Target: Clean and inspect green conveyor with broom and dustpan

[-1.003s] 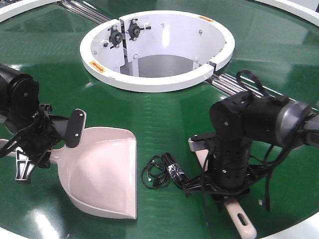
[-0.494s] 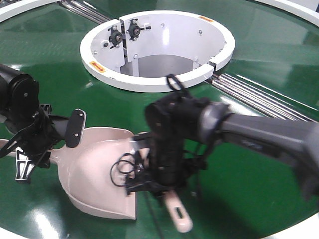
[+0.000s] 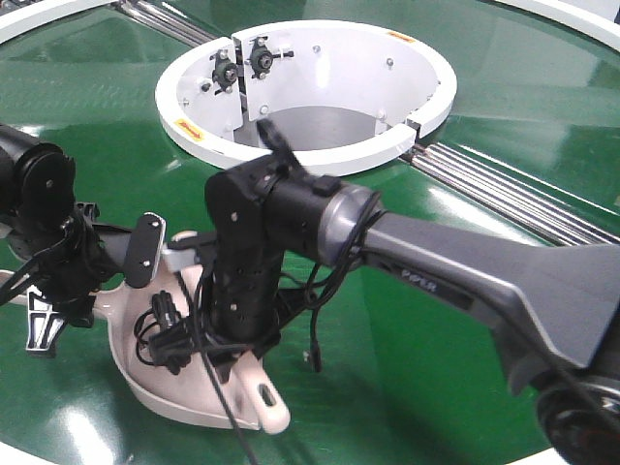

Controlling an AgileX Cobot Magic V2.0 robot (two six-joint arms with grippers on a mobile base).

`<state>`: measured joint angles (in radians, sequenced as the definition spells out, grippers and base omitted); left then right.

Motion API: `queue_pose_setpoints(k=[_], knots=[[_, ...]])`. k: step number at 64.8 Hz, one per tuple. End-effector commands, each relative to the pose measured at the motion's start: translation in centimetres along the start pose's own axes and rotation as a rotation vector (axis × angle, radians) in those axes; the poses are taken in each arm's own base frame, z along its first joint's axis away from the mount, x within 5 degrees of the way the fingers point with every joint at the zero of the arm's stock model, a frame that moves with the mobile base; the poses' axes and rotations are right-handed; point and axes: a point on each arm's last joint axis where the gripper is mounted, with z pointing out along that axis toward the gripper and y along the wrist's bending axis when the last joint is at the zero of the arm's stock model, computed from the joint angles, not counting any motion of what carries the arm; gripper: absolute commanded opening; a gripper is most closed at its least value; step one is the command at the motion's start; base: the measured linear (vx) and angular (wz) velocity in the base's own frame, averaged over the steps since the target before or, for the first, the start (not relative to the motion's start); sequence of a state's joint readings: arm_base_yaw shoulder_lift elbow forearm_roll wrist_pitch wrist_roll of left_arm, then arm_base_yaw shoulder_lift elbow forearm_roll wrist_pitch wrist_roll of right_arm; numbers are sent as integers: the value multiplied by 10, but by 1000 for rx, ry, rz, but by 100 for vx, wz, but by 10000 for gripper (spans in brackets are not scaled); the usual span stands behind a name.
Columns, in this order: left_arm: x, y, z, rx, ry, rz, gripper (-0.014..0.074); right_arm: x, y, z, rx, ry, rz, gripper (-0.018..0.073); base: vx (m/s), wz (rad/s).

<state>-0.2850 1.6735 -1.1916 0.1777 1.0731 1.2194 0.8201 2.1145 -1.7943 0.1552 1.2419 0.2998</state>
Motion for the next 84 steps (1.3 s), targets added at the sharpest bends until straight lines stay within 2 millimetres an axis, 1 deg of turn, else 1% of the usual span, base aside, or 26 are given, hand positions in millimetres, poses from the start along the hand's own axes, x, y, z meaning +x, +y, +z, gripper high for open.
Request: queue_pose_setpoints(k=[1, 11, 17, 23, 28, 32, 38, 39, 42, 48, 51, 52, 60, 69, 78, 84], knots=[[-2, 2, -19, -59, -34, -6, -6, 5, -5, -50, -8, -80, -17, -4, 0, 0], [-2, 2, -19, -58, -33, -6, -6, 3, -23, -65, 4, -119, 17, -4, 0, 0], [-2, 2, -19, -58, -33, -6, -6, 2, -36, -80, 41, -164, 28, -4, 0, 0], [-2, 2, -19, -58, -33, -6, -6, 8, -56, -90, 105, -187, 46, -4, 0, 0], [-2, 2, -19, -58, -33, -6, -6, 14, -75, -90, 153, -174, 65, -4, 0, 0], [-2, 2, -19, -58, -33, -6, -6, 23, -99, -88, 187, -141, 89, -4, 0, 0], [-2, 2, -19, -58, -33, -6, -6, 39, -125, -84, 207, -88, 109, -4, 0, 0], [-2, 2, -19, -58, -33, -6, -6, 43, -132, -84, 210, -78, 118, -4, 0, 0], [-2, 2, -19, -58, -33, -6, -6, 52, -146, -83, 215, -64, 133, -4, 0, 0], [-2, 2, -19, -58, -33, -6, -6, 69, -168, -83, 211, -63, 157, -4, 0, 0], [-2, 2, -19, -58, -33, -6, -6, 81, -181, -82, 210, -58, 171, -4, 0, 0], [-2, 2, -19, -58, -33, -6, -6, 81, -181, -82, 209, -61, 171, -4, 0, 0], [-2, 2, -19, -58, -33, -6, -6, 108, -210, -75, 208, -42, 230, -3, 0, 0], [-2, 2, -19, -58, -33, -6, -6, 131, -231, -59, 200, -5, 270, -1, 0, 0], [-2, 2, -19, -58, -33, -6, -6, 141, -240, -45, 199, -3, 289, -1, 0, 0], [-2, 2, -19, -58, -33, -6, -6, 142, -241, -39, 204, -25, 284, -1, 0, 0]])
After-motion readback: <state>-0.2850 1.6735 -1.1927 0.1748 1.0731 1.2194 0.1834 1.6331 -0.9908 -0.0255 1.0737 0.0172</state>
